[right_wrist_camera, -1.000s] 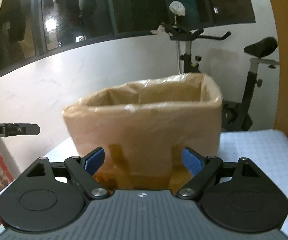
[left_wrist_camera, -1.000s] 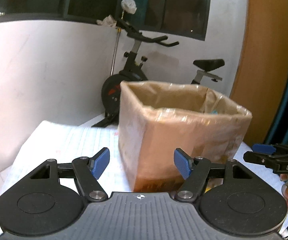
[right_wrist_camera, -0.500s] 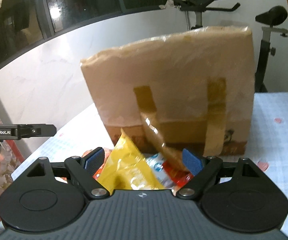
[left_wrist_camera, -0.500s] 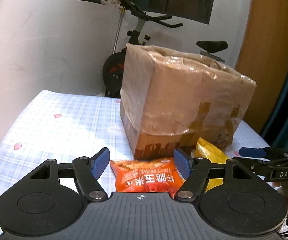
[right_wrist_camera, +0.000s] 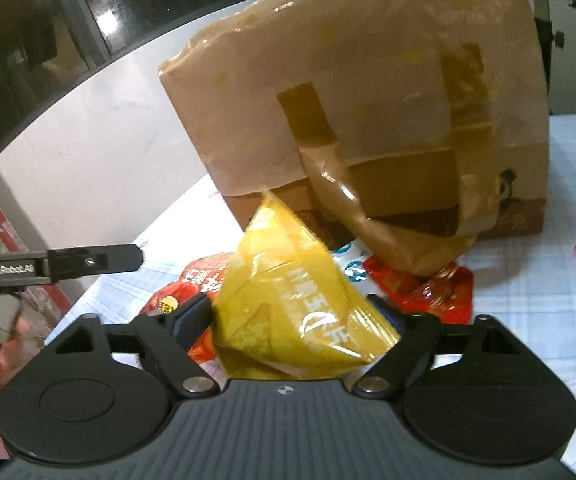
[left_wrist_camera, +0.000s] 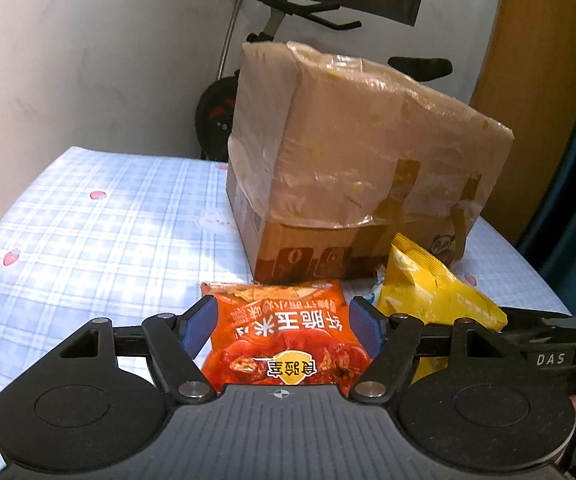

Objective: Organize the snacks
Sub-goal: 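Reach the left tool to the orange chip bag while the right tool reaches the yellow corn chip bag, then grasp the orange chip bag with the left tool while the right tool grips the yellow bag, then carry both chip bags over the box with both tools, then open both tools to drop the chip bags into the box, then reach the left tool to the white-blue packet while the right tool reaches the red packet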

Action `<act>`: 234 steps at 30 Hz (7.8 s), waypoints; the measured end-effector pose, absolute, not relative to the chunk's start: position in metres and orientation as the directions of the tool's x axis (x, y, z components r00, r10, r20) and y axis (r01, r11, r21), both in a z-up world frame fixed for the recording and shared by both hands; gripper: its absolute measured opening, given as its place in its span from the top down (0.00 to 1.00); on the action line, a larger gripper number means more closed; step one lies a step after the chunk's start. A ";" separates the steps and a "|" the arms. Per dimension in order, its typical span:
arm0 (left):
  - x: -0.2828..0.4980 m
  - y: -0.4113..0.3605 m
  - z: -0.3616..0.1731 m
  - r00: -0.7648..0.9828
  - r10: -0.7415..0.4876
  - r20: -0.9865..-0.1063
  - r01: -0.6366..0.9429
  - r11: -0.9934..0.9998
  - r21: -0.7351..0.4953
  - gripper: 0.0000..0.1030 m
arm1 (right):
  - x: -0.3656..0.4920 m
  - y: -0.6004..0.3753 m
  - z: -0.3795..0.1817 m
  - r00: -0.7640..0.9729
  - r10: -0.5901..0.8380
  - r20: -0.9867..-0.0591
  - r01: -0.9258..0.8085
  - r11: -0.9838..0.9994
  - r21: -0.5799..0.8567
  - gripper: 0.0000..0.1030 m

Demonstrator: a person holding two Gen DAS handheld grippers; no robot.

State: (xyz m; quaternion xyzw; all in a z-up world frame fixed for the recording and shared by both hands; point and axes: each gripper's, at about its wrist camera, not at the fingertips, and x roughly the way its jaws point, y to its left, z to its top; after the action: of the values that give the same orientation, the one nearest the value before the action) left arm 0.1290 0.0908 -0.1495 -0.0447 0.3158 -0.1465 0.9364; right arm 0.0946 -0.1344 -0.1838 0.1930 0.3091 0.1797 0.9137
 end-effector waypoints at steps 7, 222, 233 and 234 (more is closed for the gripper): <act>0.141 0.084 -0.163 0.746 -0.292 -0.599 0.225 0.956 -0.186 0.18 | 0.081 -0.156 -0.175 0.804 0.395 -0.445 -0.158 0.863 0.480 0.42; 0.180 -0.038 -0.185 0.673 -0.378 -0.636 0.479 0.878 -0.014 0.23 | 0.116 -0.219 -0.215 0.843 0.133 -0.521 -0.031 0.979 0.199 0.33; 0.202 -0.062 -0.214 0.655 -0.328 -0.680 0.521 0.849 0.092 0.36 | 0.116 -0.229 -0.222 0.838 0.140 -0.527 0.001 0.966 0.258 0.33; 0.199 -0.062 -0.215 0.669 -0.324 -0.669 0.522 0.845 0.113 0.38 | 0.117 -0.230 -0.222 0.836 0.150 -0.527 -0.004 0.964 0.267 0.33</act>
State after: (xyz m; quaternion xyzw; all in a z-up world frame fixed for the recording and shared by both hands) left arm 0.1994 -0.0622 -0.2152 0.1490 0.3324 -0.2349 0.9012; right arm 0.1168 -0.2302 -0.2223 0.1285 0.2832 0.0406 0.9495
